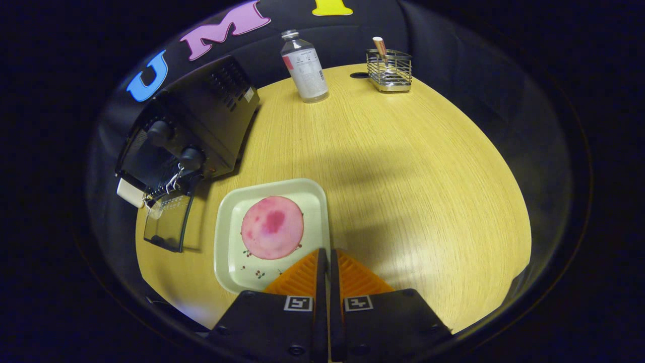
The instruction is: Open the toaster oven, put the food inside, and close the toaster oven door.
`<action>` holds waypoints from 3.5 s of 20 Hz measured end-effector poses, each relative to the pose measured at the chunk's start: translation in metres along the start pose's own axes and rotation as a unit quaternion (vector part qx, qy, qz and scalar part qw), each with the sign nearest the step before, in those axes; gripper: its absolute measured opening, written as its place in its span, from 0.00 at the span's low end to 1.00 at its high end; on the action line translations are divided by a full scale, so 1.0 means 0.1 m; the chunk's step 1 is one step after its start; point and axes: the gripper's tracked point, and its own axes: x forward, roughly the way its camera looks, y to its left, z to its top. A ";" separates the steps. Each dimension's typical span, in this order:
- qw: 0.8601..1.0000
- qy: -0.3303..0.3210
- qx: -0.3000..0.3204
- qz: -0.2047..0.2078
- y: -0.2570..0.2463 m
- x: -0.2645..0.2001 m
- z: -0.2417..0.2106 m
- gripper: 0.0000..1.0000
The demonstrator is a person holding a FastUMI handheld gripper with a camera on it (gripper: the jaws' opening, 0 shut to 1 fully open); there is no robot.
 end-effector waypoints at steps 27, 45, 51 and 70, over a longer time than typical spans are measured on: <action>0.945 -0.037 0.296 0.135 0.48 -0.95 0.09 0.06; 0.920 -0.079 0.329 0.196 2.27 -0.79 0.18 0.06; 0.910 -0.101 0.349 0.200 2.67 -0.40 0.42 0.06; 0.884 -0.189 0.410 0.126 3.08 0.49 1.11 0.06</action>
